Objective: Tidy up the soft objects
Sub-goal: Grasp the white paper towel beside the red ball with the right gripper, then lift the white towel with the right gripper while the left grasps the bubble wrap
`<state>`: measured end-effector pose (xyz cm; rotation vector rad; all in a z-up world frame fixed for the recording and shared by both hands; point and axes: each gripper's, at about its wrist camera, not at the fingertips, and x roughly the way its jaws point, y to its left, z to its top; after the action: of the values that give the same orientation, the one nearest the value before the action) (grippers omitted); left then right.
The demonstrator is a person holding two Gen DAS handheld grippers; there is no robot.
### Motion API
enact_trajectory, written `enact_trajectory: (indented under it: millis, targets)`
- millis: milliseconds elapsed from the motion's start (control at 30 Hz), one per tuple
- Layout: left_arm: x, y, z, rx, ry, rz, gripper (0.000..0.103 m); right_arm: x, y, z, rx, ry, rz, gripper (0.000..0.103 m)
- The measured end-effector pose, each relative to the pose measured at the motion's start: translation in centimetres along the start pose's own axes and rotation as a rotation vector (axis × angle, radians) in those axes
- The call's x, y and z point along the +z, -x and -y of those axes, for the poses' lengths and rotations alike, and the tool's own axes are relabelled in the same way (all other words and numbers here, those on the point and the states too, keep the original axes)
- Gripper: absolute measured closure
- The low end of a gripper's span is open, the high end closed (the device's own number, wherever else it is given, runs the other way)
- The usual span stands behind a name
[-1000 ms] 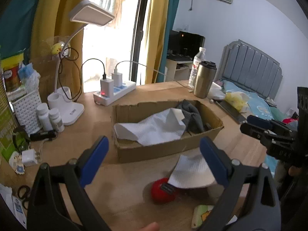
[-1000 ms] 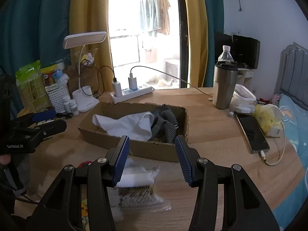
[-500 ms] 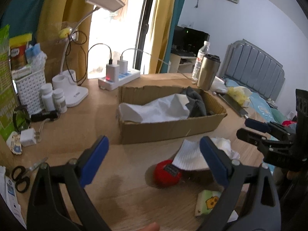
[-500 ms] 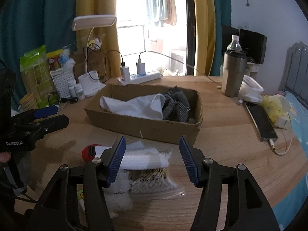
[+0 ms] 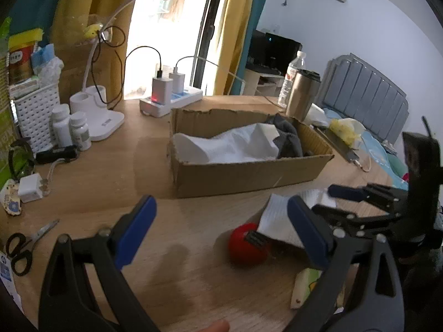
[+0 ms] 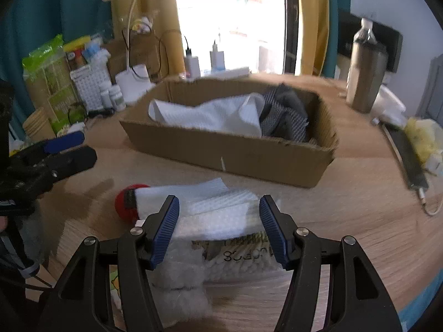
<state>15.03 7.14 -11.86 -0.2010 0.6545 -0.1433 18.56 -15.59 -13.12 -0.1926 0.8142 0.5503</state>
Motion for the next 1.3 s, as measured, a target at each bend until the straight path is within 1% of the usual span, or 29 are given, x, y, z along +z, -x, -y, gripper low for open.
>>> enact_trajectory:
  millis: [67,233,267,300,367,400,467,500,533,567,700,900,1033,1167,1300]
  targets:
    - [0.0,-0.4,0.0,-0.004,0.0,-0.008,0.007,-0.2,-0.6,0.1,0.007,-0.004,-0.018,0.04]
    - [-0.2,-0.8,0.1,-0.009,-0.001,-0.022,0.007,-0.3,-0.7,0.0,0.004,0.021,-0.012,0.041]
    - [-0.2,-0.9,0.2,-0.01,-0.002,-0.025,0.007,-0.3,-0.8,-0.1,-0.006,0.034,-0.013,0.048]
    - [-0.3,-0.9,0.3,-0.01,-0.003,-0.026,0.006,-0.3,-0.9,-0.1,-0.016,0.043,-0.014,0.057]
    - [-0.2,-0.9,0.5,-0.01,-0.006,-0.028,0.006,-0.4,-0.9,-0.1,-0.035,0.063,-0.012,0.067]
    - [-0.2,-1.0,0.6,-0.011,-0.007,-0.028,0.006,-0.4,-0.9,0.0,-0.033,0.068,-0.011,0.071]
    - [-0.2,-0.9,0.9,-0.011,-0.012,-0.028,0.006,-0.5,-0.9,0.2,-0.031,0.076,-0.005,0.076]
    - [-0.2,-0.9,1.0,-0.011,-0.014,-0.028,0.006,-0.6,-0.9,0.3,-0.033,0.072,0.0,0.083]
    - [-0.1,-0.9,1.1,-0.011,-0.015,-0.029,0.006,-0.6,-0.8,0.6,-0.036,0.062,0.009,0.088]
    - [-0.1,-0.8,1.2,-0.01,-0.017,-0.029,0.006,-0.5,-0.6,0.8,-0.035,0.046,0.022,0.089]
    - [0.1,-0.6,1.6,-0.003,-0.028,-0.027,0.006,-0.1,0.5,1.0,-0.009,0.03,0.067,0.09]
    - [0.4,0.0,2.2,0.006,-0.036,-0.015,0.006,1.0,3.7,1.5,0.029,0.0,0.182,0.09]
    - [0.4,0.1,3.0,-0.003,-0.046,-0.01,0.006,1.3,5.6,2.4,-0.006,-0.017,0.241,0.09]
    - [-0.1,-0.1,4.6,-0.033,-0.066,-0.02,0.006,1.0,7.0,3.8,-0.037,-0.039,0.27,0.09]
    - [-0.5,-0.5,6.2,-0.058,-0.088,-0.039,0.006,0.2,7.9,5.1,-0.074,-0.054,0.279,0.09]
